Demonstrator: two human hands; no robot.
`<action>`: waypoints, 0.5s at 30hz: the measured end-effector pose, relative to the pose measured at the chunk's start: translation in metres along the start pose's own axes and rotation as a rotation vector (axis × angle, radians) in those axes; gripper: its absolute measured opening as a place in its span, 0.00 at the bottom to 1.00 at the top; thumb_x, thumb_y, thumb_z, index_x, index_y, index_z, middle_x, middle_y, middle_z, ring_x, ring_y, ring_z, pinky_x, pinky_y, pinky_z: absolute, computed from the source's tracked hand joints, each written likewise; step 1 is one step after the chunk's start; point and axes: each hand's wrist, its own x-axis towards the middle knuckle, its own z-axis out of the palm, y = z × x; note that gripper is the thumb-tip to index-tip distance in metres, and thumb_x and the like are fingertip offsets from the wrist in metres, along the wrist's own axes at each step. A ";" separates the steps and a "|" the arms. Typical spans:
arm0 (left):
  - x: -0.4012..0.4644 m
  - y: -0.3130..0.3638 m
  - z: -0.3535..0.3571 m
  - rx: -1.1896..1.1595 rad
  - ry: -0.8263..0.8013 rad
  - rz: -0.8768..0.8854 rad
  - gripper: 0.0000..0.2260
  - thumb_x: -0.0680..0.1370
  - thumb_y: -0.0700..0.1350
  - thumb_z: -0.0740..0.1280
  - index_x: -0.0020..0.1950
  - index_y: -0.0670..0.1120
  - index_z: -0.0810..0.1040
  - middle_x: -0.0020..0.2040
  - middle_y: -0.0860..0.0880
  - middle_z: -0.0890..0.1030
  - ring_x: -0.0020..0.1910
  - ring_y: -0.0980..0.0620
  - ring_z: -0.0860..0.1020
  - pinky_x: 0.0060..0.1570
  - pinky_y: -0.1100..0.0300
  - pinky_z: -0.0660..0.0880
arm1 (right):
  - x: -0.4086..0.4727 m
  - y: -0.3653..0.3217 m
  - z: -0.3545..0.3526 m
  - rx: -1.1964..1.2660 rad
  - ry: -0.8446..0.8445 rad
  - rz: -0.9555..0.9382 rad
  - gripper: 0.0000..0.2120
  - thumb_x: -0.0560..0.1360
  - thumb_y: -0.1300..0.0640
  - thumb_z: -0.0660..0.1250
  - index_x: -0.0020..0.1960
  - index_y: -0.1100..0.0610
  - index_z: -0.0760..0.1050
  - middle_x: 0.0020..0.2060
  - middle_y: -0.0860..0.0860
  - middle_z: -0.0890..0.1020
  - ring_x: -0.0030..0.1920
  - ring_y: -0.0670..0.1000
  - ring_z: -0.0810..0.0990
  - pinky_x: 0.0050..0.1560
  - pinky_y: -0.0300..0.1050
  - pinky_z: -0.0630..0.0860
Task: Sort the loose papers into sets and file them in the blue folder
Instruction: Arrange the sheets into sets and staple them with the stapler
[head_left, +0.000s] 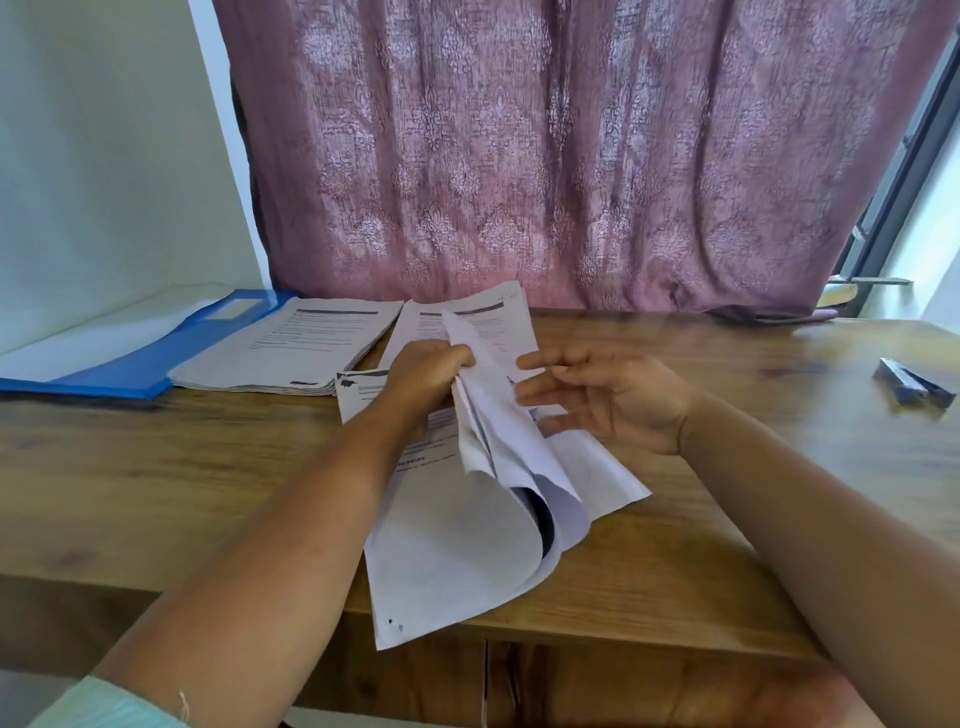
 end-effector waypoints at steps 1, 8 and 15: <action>0.001 0.000 -0.001 0.006 0.021 0.000 0.09 0.75 0.42 0.65 0.35 0.43 0.72 0.28 0.50 0.75 0.30 0.50 0.73 0.33 0.62 0.69 | 0.001 0.001 -0.004 -0.198 0.174 -0.032 0.11 0.80 0.61 0.61 0.60 0.58 0.78 0.52 0.57 0.83 0.53 0.55 0.81 0.60 0.55 0.76; 0.004 0.006 -0.007 -0.001 0.136 0.003 0.04 0.74 0.36 0.62 0.44 0.43 0.68 0.35 0.46 0.65 0.29 0.51 0.62 0.17 0.71 0.57 | 0.003 0.011 -0.016 -0.609 0.359 0.198 0.30 0.61 0.52 0.82 0.59 0.54 0.74 0.49 0.53 0.81 0.50 0.52 0.82 0.50 0.45 0.80; 0.004 0.003 -0.004 0.020 0.154 0.025 0.07 0.71 0.35 0.62 0.39 0.44 0.65 0.32 0.46 0.61 0.29 0.51 0.59 0.25 0.61 0.57 | 0.005 0.008 -0.006 -0.512 0.294 0.183 0.11 0.69 0.66 0.72 0.52 0.65 0.81 0.35 0.55 0.80 0.31 0.47 0.73 0.31 0.38 0.68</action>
